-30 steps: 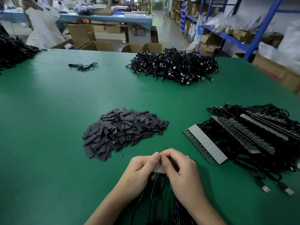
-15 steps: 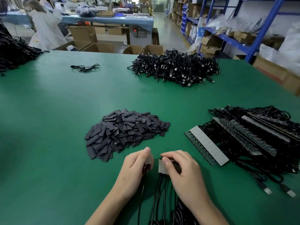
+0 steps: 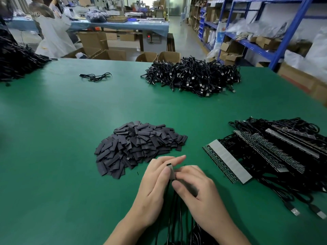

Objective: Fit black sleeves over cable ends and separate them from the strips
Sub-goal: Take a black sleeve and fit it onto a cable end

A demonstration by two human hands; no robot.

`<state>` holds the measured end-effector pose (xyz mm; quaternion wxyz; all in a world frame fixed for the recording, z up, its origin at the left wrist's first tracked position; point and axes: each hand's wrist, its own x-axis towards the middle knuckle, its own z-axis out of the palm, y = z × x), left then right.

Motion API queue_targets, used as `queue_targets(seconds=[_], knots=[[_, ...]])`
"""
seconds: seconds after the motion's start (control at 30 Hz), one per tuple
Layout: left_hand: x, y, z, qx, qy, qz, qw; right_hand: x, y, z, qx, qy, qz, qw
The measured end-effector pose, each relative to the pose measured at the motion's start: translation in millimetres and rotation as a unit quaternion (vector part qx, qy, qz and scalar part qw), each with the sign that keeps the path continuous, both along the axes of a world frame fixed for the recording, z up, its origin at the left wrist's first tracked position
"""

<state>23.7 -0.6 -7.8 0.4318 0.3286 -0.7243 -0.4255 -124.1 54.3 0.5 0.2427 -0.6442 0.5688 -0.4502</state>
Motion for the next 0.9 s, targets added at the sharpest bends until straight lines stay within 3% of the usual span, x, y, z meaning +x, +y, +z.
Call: queue_targets(seconds=[0.17, 0.27, 0.4, 0.47, 0.53, 0.6, 0.7, 0.83, 0.9], knots=[[-1, 2, -3, 0.011, -0.011, -0.039, 0.999, 3, 2, 4, 0.055, -0.131, 0.006, 0.99], [1, -3, 0, -0.001, 0.001, 0.016, 1.0, 1, 5, 12, 0.076, -0.26, 0.019, 0.962], [7, -17, 5, -0.006, 0.017, 0.159, 0.987, -2, 10, 32, 0.105, -0.488, 0.039, 0.865], [12, -28, 6, -0.017, -0.021, 0.2, 0.979, -5, 11, 45, 0.109, -0.558, 0.036, 0.822], [18, -42, 7, -0.019, -0.078, 0.204, 0.976, -11, 11, 61, 0.092, -0.589, 0.04, 0.802], [19, -56, 7, -0.018, -0.157, 0.205, 0.966, -20, 11, 79, 0.054, -0.581, 0.051, 0.811], [15, -75, 7, -0.065, -0.263, 0.215, 0.938, -33, 12, 102, -0.013, -0.485, 0.052, 0.873], [5, -96, 7, -0.113, -0.357, 0.218, 0.902, -38, 16, 115, -0.04, -0.267, -0.012, 0.963], [2, -103, 6, -0.121, -0.388, 0.217, 0.887, -32, 18, 110, -0.031, -0.131, -0.045, 0.99]])
